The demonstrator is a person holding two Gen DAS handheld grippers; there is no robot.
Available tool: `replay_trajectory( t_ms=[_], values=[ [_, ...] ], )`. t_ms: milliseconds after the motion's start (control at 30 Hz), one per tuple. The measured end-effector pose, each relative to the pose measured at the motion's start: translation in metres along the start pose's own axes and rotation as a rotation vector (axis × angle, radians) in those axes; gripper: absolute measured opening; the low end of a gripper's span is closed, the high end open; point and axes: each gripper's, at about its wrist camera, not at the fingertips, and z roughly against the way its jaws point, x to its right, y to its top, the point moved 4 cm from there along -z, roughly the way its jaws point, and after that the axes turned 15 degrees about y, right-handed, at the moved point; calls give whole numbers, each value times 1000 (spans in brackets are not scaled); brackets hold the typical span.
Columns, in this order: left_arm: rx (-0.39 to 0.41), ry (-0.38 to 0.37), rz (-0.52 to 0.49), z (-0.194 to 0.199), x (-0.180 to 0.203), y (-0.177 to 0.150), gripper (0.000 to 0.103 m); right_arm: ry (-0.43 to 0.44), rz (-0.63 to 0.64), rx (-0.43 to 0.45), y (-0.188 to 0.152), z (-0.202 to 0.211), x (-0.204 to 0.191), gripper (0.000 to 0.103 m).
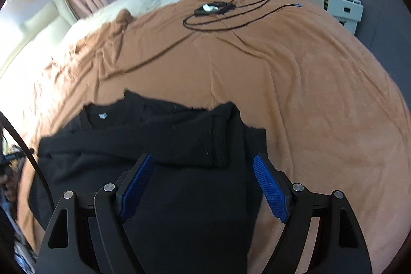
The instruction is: Fold small clothes
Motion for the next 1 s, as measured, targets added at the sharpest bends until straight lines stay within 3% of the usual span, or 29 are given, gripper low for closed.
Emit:
replay_trajectory(
  t_ms=[200, 433, 567, 833, 1000],
  values=[
    [-44, 116, -134, -18, 12, -7, 81, -82, 101, -86, -5, -14, -17, 79],
    [-95, 178, -155, -49, 12, 0, 82, -193, 192, -202, -2, -49, -23, 79],
    [-91, 219, -178, -62, 18, 19, 87, -257, 232, -249, 4, -76, -20, 79],
    [-46, 256, -192, -76, 24, 61, 87, -330, 311, -235, 33, -106, -20, 79],
    [-17, 255, -155, -84, 23, 85, 87, -321, 306, -192, 46, -117, -14, 79]
  ],
)
